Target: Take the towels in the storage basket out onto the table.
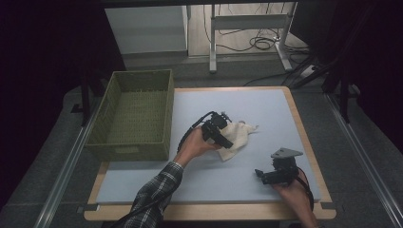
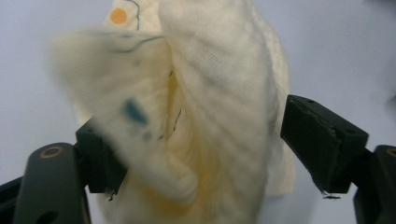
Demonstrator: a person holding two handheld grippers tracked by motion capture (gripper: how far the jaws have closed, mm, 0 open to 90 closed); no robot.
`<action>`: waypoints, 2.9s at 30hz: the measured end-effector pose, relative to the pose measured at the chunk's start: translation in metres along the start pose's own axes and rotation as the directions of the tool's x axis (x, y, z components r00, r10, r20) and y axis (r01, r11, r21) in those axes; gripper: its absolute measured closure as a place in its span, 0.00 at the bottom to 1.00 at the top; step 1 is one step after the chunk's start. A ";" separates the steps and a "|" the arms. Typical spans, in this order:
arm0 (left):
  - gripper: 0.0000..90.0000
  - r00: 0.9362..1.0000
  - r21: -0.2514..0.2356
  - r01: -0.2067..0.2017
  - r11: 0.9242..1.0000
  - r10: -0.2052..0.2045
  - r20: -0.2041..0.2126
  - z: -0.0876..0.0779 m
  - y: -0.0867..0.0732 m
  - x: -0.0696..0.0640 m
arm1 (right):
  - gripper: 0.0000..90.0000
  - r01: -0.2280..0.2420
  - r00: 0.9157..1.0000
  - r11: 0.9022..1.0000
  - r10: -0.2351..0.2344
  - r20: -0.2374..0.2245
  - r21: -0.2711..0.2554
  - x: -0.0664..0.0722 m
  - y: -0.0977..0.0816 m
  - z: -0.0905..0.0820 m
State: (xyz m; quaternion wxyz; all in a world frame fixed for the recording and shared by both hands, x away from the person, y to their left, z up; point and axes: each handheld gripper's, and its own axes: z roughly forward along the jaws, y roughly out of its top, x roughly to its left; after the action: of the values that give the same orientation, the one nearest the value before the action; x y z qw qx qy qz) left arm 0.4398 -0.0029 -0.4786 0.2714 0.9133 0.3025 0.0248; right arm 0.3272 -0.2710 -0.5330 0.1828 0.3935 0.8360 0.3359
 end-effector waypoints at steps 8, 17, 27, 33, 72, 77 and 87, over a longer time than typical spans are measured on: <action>0.25 0.999 -0.030 -0.007 1.000 0.006 -0.036 -0.033 0.000 0.001 | 0.04 0.001 1.000 1.000 -0.001 -0.005 0.003 -0.001 0.000 0.000; 0.50 0.993 -0.068 -0.002 0.998 -0.006 -0.116 -0.051 -0.002 0.013 | 0.43 -0.032 0.997 0.999 0.033 -0.063 0.016 -0.017 0.011 -0.008; 0.54 0.996 -0.101 0.034 0.994 -0.042 -0.078 -0.043 0.002 0.025 | 0.65 -0.024 0.984 1.000 0.024 -0.176 -0.002 -0.031 0.058 0.013; 0.60 0.996 -0.097 0.051 0.994 -0.058 -0.072 -0.031 0.003 0.030 | 0.53 -0.018 0.985 1.000 0.017 -0.170 0.000 -0.033 0.093 0.031; 0.93 0.969 -0.172 0.109 0.979 -0.144 -0.201 -0.064 -0.042 0.014 | 0.99 -0.041 0.996 0.999 0.040 -0.074 -0.017 -0.062 0.072 -0.054; 0.92 0.967 -0.159 0.144 0.977 -0.172 -0.186 -0.053 -0.054 0.018 | 0.86 -0.059 0.993 0.998 0.057 -0.108 -0.010 -0.063 0.072 -0.028; 0.92 0.967 -0.158 0.170 0.973 -0.196 -0.166 -0.047 -0.058 0.022 | 0.66 -0.061 0.994 0.995 0.067 -0.084 0.076 -0.058 0.092 0.059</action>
State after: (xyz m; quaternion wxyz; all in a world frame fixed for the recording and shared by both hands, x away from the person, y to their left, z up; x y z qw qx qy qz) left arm 0.4169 0.0706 -0.4709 0.3085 0.8538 0.4063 0.1035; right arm 0.4463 -0.2492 -0.5076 0.1211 0.4117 0.8419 0.3272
